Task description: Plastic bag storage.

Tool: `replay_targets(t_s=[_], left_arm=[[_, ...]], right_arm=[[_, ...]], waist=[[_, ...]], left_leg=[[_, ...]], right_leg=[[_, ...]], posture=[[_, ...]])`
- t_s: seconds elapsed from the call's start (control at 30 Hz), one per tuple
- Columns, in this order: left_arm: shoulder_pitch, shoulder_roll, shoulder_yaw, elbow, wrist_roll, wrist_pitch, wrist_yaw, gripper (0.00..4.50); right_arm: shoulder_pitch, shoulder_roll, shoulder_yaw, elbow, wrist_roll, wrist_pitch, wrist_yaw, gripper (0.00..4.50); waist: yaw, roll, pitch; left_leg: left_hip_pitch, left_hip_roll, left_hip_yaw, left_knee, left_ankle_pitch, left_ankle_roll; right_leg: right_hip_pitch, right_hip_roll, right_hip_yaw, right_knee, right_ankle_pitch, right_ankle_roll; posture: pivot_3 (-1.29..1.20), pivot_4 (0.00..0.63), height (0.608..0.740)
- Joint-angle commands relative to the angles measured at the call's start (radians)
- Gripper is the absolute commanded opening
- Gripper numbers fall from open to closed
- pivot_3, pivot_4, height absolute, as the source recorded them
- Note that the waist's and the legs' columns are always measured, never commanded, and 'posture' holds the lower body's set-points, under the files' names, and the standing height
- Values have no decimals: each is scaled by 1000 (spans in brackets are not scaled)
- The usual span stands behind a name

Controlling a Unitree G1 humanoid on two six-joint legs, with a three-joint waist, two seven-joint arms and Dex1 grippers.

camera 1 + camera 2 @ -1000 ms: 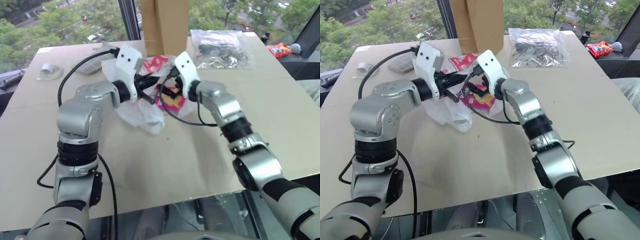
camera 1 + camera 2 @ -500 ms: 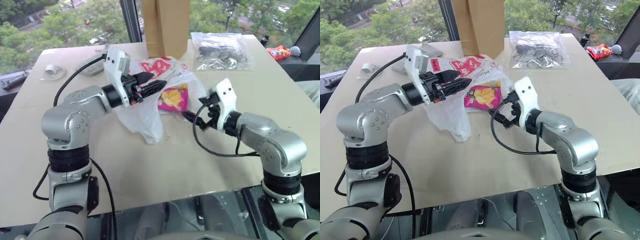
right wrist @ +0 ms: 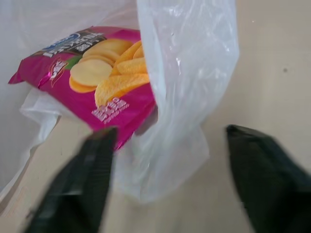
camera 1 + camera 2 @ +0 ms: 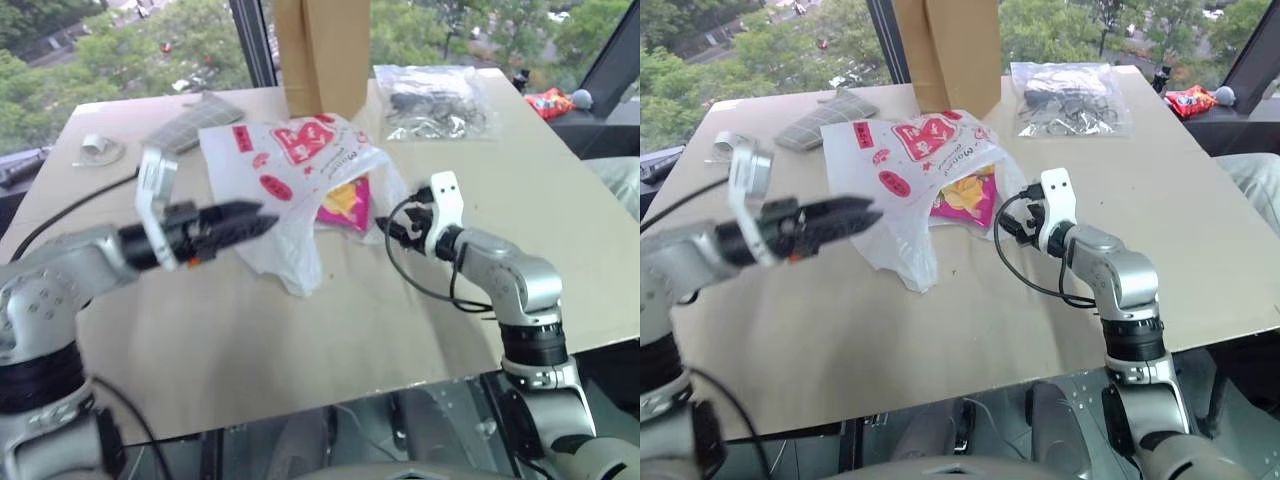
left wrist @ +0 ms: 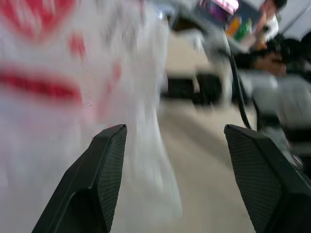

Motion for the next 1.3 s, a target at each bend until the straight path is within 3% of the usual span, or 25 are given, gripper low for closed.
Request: replay_targets(t_s=[0.03,0.17,0.47,0.7,0.73,0.8,0.93,1.03,1.13,1.3], left_arm=[[204,71,113,-101,-19,-46,-147,3320],[338,20,47,-227,51,-178,-121,3320],[278,-187,-270,-243,311,-398,151,3320],[138,-324,-434,-141,389,-452,239,3320],[122,-339,-443,-129,385,-453,241,2789],[64,-388,-416,-105,314,-424,260,2171],[-170,-486,-180,7,-84,-298,426,227],[-376,-465,-80,130,-242,-281,527,107],[-586,-446,-25,282,-286,-314,601,107],[-892,-408,-35,587,-163,-434,576,107]], right_arm=[[-24,-10,4,-2,-3,-68,25,1869],[-20,-19,7,-3,-2,-90,35,101],[-20,-28,6,-45,6,-80,36,101],[-14,-34,-20,-90,24,-59,20,101],[-14,-31,-34,-95,35,-58,19,0],[-25,-20,-87,-111,82,-58,21,0],[-121,-26,-229,-120,213,-59,27,0],[-235,-62,-308,-78,289,-59,32,0],[-361,-108,-351,-17,333,-70,44,0],[-596,-205,-386,178,324,-163,67,0]], waist=[[3,0,0],[14,1,1],[14,2,1],[14,1,0],[13,1,0],[13,2,0],[16,1,1],[13,2,2],[11,2,2],[10,2,2]], left_leg=[[0,0,0,-1,0,0],[-1,1,-2,-2,-1,1],[1,1,-3,-2,-1,1],[1,0,-3,-1,-1,1],[0,0,-3,-1,-1,1],[0,1,-3,-1,-1,1],[-2,1,-6,1,-1,1],[-2,0,-7,1,-1,1],[-1,-1,-7,1,-1,1],[-1,-3,-5,0,1,-2]], right_leg=[[0,0,0,-1,0,0],[2,-1,-3,-5,-1,-1],[5,0,-4,-8,1,-1],[6,0,-4,-8,1,-1],[6,0,-4,-8,1,-1],[6,0,-4,-8,1,-1],[5,0,-7,-8,1,0],[5,0,-8,-8,1,0],[6,0,-8,-8,1,-1],[6,0,-7,-9,1,-1]], posture=[[0,150,740],[0,150,740],[0,150,740],[0,150,740],[0,150,740],[0,150,740],[0,150,740],[0,150,740],[0,150,740],[0,150,740]])
